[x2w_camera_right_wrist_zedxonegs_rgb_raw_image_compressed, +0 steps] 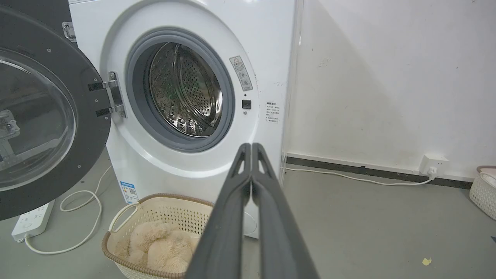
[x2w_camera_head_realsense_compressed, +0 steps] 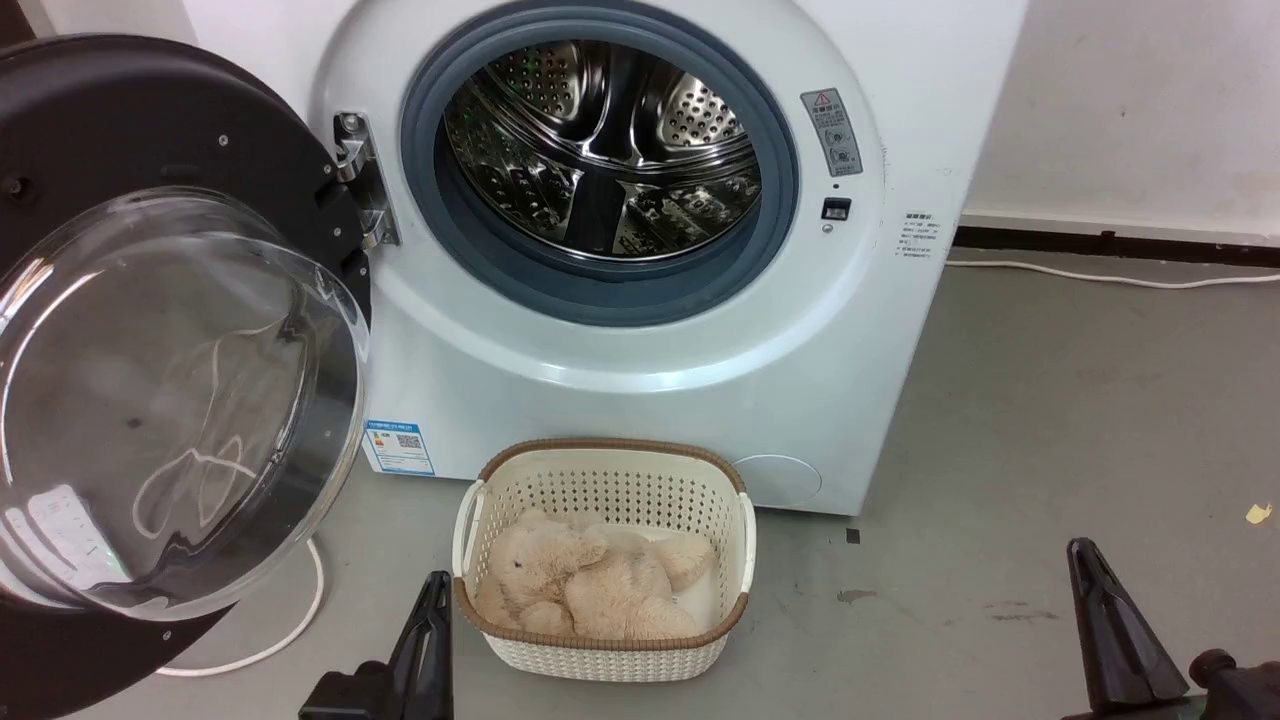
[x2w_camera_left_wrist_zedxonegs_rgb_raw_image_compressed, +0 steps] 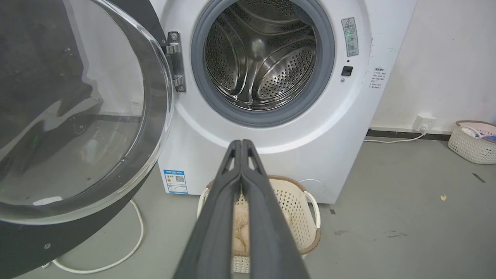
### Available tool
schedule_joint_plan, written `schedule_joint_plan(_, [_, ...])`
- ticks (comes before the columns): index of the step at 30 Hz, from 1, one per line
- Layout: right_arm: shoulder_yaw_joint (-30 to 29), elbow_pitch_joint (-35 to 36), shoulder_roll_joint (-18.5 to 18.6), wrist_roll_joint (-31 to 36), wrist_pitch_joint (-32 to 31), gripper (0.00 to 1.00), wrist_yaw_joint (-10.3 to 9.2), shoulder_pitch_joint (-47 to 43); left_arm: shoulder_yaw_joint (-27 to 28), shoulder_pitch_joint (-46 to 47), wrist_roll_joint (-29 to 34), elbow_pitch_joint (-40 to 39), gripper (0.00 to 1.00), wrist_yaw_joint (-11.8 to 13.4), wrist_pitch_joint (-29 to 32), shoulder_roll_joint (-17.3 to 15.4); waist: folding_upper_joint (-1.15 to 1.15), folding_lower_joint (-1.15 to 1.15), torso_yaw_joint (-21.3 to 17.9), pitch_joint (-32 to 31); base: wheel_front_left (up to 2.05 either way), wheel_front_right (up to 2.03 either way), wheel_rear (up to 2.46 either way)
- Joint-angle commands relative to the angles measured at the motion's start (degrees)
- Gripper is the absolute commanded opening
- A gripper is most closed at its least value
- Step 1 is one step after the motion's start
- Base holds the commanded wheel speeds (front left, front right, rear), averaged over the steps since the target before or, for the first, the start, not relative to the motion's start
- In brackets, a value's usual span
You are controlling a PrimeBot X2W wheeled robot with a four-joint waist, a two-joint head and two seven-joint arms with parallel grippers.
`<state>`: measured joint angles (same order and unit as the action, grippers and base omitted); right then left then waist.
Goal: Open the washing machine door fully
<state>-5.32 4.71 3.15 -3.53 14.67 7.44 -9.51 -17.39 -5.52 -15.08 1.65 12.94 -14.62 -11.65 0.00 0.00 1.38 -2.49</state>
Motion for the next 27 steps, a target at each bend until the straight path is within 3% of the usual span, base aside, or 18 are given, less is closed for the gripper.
schedule_joint_plan(1, [0.1, -0.1, 0.0, 0.1, -0.4, 0.0, 0.0, 0.3, 0.5, 0.2, 0.4, 0.0, 0.0, -0.4, 0.4, 0.2, 0.0, 0.0, 0.0, 0.1, 0.0, 0.0, 0.0])
schedule_joint_plan(27, [1.3, -1.2, -0.1, 0.9, -3.7, 0.0, 0.01, 2.4, 4.4, 1.4, 3.8, -0.4, 0.0, -3.3, 3.7, 2.2, 0.0, 0.0, -0.3, 0.6, 0.0, 0.0, 0.0])
